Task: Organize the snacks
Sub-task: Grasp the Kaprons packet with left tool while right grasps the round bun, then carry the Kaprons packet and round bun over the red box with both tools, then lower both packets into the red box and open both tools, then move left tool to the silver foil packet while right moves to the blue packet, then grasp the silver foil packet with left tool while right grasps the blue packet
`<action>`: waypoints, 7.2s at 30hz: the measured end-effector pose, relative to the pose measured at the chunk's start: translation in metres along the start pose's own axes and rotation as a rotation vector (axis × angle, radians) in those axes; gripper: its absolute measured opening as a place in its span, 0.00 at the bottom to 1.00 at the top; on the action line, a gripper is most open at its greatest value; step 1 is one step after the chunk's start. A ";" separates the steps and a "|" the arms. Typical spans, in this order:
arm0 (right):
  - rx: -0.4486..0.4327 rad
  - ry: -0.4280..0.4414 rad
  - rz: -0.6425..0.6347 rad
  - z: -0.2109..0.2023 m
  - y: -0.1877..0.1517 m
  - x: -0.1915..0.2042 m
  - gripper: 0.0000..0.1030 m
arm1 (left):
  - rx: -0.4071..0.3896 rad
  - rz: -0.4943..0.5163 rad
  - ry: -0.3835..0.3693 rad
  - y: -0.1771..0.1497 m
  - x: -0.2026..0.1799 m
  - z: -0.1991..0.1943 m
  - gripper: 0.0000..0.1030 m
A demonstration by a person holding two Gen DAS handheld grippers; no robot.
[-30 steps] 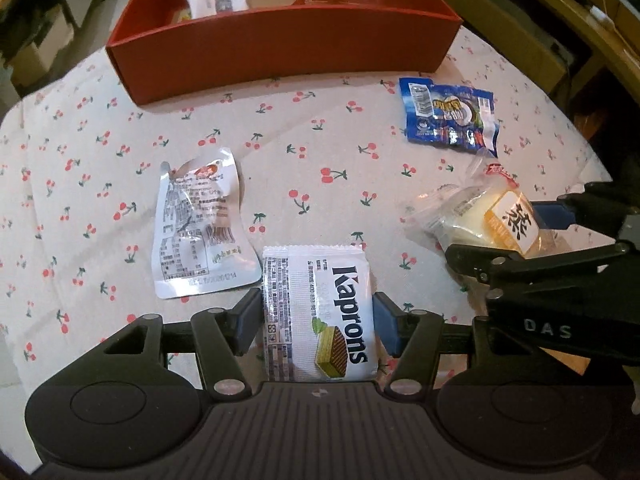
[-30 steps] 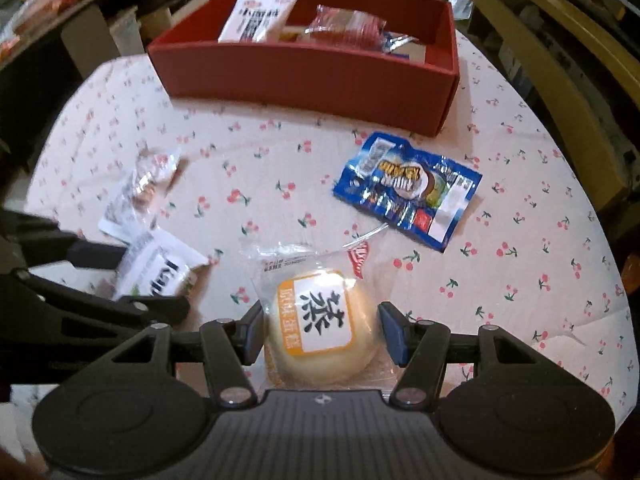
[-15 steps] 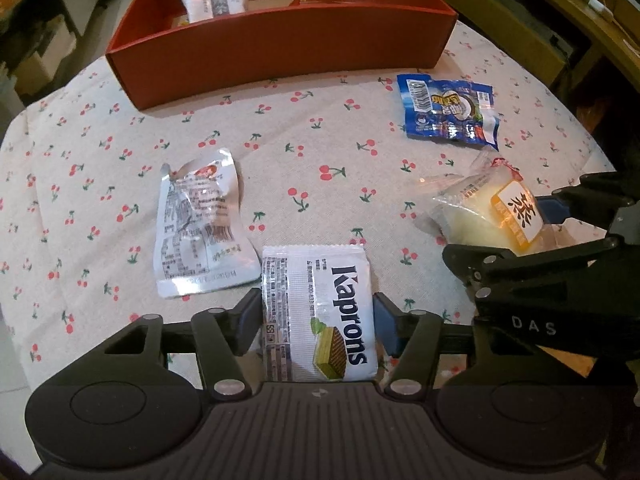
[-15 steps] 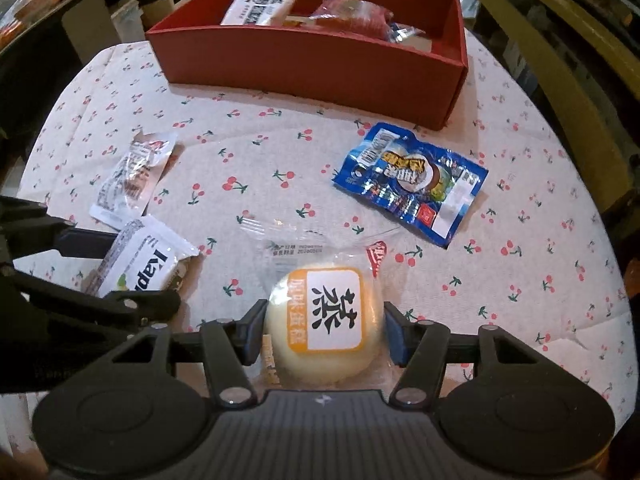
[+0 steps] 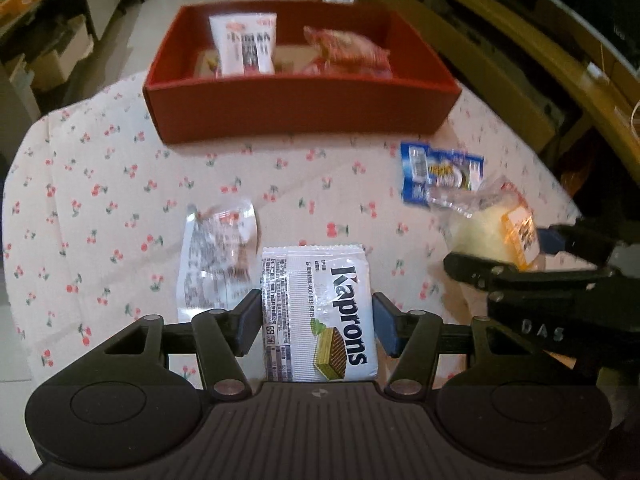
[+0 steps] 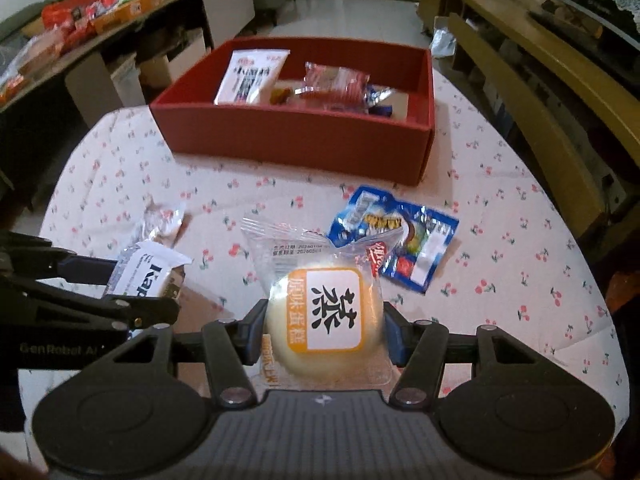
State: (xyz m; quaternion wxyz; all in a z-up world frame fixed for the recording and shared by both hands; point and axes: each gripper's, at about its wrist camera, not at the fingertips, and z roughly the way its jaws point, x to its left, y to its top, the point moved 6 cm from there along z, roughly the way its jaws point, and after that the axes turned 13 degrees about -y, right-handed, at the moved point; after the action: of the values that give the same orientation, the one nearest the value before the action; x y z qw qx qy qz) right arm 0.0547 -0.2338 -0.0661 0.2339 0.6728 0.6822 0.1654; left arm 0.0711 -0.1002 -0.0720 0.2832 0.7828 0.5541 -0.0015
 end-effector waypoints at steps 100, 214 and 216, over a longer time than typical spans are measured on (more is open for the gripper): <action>-0.114 -0.067 0.253 0.095 0.166 -0.031 0.77 | -0.220 -0.072 0.131 0.175 0.041 0.040 0.77; 0.072 -0.012 -0.064 0.048 0.028 0.007 0.82 | 0.043 -0.087 0.111 0.011 0.027 0.040 0.64; 0.085 -0.021 -0.079 0.052 0.025 0.009 0.82 | 0.044 -0.066 0.123 0.010 0.025 0.041 0.63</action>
State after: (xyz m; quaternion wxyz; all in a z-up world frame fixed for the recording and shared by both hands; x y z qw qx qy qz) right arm 0.1037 -0.2286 -0.0973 0.2185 0.6564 0.7121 0.1199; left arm 0.1026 -0.0988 -0.1101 0.2312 0.7688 0.5958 0.0251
